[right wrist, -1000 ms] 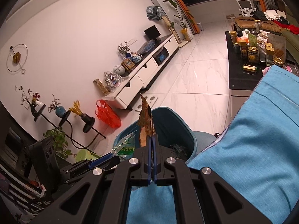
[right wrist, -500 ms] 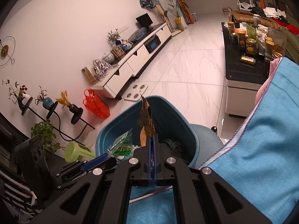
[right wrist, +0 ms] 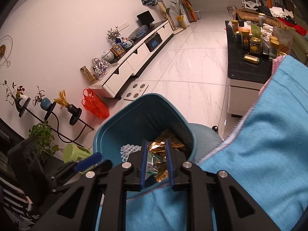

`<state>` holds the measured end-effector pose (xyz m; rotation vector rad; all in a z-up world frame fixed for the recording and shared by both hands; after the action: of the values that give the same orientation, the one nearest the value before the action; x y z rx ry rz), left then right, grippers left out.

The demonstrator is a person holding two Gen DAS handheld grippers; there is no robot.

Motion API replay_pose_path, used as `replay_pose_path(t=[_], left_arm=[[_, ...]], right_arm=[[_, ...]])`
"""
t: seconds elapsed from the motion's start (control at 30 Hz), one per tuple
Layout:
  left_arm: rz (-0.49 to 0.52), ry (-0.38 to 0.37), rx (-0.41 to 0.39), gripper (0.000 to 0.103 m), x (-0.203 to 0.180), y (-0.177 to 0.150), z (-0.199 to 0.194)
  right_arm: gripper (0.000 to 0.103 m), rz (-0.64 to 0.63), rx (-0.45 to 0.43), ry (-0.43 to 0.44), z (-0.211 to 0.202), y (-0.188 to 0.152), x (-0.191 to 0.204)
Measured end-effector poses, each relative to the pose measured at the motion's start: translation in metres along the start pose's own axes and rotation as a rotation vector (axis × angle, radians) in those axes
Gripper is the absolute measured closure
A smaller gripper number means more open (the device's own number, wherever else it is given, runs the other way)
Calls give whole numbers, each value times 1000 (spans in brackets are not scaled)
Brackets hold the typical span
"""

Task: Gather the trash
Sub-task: 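Move both open tools back to the tissues and orange peels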

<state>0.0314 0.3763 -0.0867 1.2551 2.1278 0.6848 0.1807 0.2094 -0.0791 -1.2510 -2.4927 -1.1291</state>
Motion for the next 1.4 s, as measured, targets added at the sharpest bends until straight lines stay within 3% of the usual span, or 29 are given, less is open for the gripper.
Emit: replay_pose_path(t=[0.27, 0.57, 0.7, 0.93, 1.17, 1.4], left_arm=[[142, -47, -112, 38, -46, -19, -55], [274, -267, -180, 24, -128, -40, -101], [355, -385, -147, 23, -180, -58, -105], [457, -519, -75, 23, -253, -91, -101], [589, -608, -6, 25, -321, -122, -100], [665, -645, 79, 32, -372, -132, -85]], right_arm=[[73, -52, -83, 12, -58, -11, 2], [55, -95, -235, -40, -149, -47, -15], [55, -71, -285, -120, -192, -73, -43], [55, 20, -329, -250, -248, -121, -97], [54, 138, -368, -394, -299, -162, -154], [54, 253, -406, -544, -346, -183, -218]])
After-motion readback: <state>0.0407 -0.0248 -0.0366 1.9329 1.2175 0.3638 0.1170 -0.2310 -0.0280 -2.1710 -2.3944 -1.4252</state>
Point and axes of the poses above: each gripper's, at about its wrist camera, not at the fingertips, and z roughly the way its jaws point, x to its left, y to its top, the point moved 2 cm from there along z, roughly the way its jaws point, and after that the axes turned 1 degree about -x, right-handed, at the moved point
